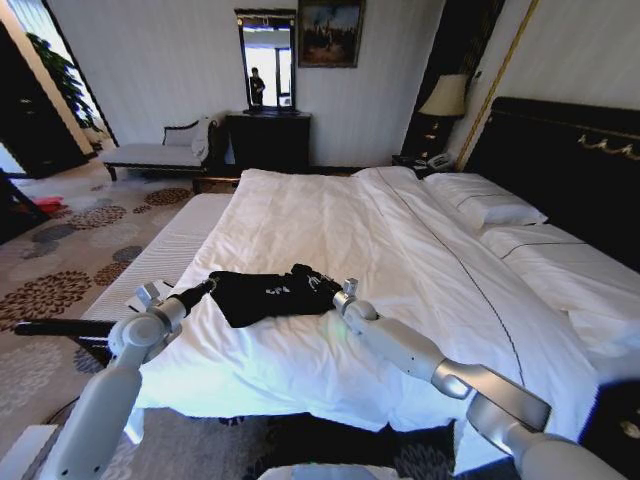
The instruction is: Fold the clothes on the bed.
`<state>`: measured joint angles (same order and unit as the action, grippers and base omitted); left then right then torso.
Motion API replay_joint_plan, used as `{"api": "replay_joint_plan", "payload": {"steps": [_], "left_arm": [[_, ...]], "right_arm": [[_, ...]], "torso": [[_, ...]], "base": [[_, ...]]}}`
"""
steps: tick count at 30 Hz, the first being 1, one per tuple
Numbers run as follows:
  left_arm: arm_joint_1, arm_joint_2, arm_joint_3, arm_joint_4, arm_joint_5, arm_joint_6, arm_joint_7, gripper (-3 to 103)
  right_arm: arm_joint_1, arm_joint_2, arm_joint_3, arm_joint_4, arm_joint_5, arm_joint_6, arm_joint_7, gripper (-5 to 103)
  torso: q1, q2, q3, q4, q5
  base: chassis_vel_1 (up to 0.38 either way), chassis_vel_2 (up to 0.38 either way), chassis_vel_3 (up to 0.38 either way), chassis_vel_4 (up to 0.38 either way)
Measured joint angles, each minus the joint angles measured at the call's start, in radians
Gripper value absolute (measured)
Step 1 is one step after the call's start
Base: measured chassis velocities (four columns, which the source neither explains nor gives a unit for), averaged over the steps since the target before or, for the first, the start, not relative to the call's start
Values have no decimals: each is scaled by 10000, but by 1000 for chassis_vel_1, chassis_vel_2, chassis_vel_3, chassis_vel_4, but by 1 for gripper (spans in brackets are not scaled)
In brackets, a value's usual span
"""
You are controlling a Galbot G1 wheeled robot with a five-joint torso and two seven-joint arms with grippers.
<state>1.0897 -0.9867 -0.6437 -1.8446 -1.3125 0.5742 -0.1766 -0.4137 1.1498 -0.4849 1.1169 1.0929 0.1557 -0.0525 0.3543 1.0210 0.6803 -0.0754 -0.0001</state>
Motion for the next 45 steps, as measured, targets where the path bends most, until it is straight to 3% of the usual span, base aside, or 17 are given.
{"api": "replay_joint_plan", "payload": {"steps": [4,11,16,26,29,34,35,40,44,45], "left_arm": [[-39,24,-5,56,-12,-7,7,2],[-119,117,-113,49,-96,-7,19,2],[-44,338,-533,-383,-238,-28,28,2],[268,1052,-2017,-2074,-1168,-329,-246,2],[462,1478,-3080,-2922,-2209,-336,-589,2],[779,1997,-4319,-3825,-3036,-459,-782,2],[995,2246,-4944,-4278,-3406,-538,-798,2],[1239,2490,-5733,-4734,-3805,-618,-786,2],[1783,2882,-7230,-5502,-4853,-1040,-459,2],[1783,2882,-7230,-5502,-4853,-1040,-459,2]], "right_arm": [[-334,-151,314,514,-29,348,-61,2],[-851,-246,1080,1436,-280,885,47,0],[-1325,-457,2122,2836,-371,1152,617,0],[-1611,-1474,3693,5480,-481,1441,1563,0],[-1772,-2178,4574,6888,-109,1462,1954,0],[-2059,-3068,5683,8196,527,1453,2021,0],[-2287,-3589,6280,8900,917,1447,1888,0],[-2609,-4365,6937,9857,1485,1454,1719,0],[-3046,-5855,7871,11556,2334,1662,1312,0],[-3046,-5855,7871,11556,2334,1662,1312,0]], "torso": [[0,0,0,-3,1],[0,0,0,-1,0],[0,0,0,-1,0],[0,0,0,-1,1],[-1,1,-1,-1,2],[-1,1,-1,0,4],[0,1,-1,0,4],[-2,1,-2,-6,2],[-2,3,-1,1,1],[-2,3,-1,1,1]], "base": [[0,0,0,0],[0,0,0,0],[0,0,0,0],[0,0,0,0],[0,0,0,0],[0,0,0,0],[0,0,0,0],[0,0,0,0],[0,0,0,0],[0,0,0,0]]}}
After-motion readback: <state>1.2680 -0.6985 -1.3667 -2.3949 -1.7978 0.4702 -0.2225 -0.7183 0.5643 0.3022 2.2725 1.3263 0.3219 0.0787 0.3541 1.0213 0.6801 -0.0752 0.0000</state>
